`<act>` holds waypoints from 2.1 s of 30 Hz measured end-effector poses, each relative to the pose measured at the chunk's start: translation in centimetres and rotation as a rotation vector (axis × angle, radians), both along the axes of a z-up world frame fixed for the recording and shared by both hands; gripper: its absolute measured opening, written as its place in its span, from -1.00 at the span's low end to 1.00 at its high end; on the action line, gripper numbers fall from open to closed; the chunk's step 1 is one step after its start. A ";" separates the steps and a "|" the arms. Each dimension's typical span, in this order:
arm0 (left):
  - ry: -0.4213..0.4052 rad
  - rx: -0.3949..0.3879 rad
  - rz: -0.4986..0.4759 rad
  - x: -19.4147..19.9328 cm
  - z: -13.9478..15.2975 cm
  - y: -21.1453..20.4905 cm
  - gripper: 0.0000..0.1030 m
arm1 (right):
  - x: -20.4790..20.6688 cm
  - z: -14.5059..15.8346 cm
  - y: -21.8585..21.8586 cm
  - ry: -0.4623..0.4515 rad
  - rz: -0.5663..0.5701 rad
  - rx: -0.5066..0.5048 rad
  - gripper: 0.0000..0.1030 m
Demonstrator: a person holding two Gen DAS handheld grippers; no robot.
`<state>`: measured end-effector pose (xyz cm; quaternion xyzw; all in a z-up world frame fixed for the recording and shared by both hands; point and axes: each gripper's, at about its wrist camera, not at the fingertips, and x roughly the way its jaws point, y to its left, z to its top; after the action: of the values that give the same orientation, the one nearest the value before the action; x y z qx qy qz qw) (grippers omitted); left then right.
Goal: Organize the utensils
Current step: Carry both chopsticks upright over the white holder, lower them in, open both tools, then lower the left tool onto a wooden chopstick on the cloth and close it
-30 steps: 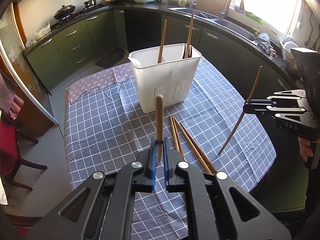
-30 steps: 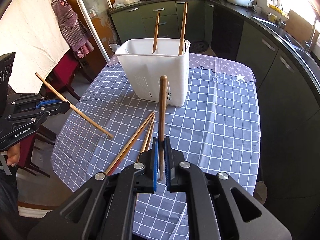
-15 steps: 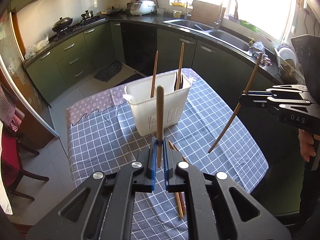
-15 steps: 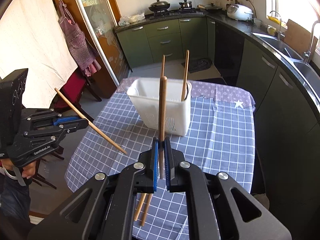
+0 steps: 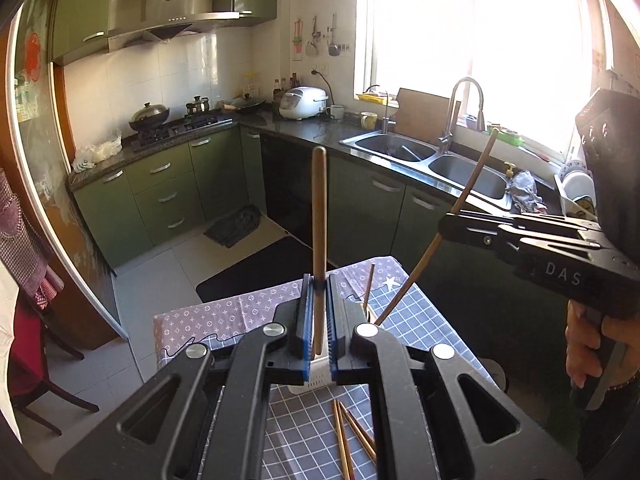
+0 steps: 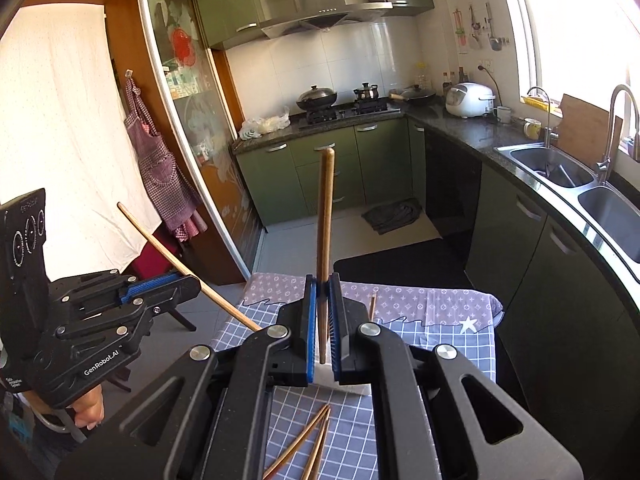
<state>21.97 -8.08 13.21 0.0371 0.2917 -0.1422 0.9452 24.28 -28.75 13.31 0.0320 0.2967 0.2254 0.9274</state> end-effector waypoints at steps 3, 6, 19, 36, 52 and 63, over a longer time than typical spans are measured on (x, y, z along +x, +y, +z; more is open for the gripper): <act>0.047 0.010 0.024 2.4 -1.9 -0.3 -0.88 | 2.1 -1.8 0.7 0.022 -0.024 -0.034 -0.87; 0.095 0.028 0.045 4.3 -4.2 -0.4 -0.88 | 4.0 -4.3 1.5 0.056 -0.031 -0.069 -0.87; 0.238 0.053 0.043 6.7 -10.1 -0.2 -0.76 | 7.1 -10.6 3.5 0.159 -0.004 -0.132 -0.76; 0.387 0.110 -0.025 0.5 -12.5 -0.1 -0.73 | -2.8 -10.5 -1.2 0.238 0.069 -0.144 -0.45; 0.740 0.249 -0.069 1.5 -26.7 -4.0 -0.73 | -3.3 -26.5 -3.5 0.592 0.086 -0.296 -0.43; 0.778 0.274 -0.065 2.2 -28.8 -4.5 -0.73 | -3.0 -27.3 -3.4 0.614 0.101 -0.288 -0.43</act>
<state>24.16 -12.53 -15.55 0.1151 0.6422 -0.1351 0.7457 21.26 -32.12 -13.96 -0.0478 0.5922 0.2068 0.7774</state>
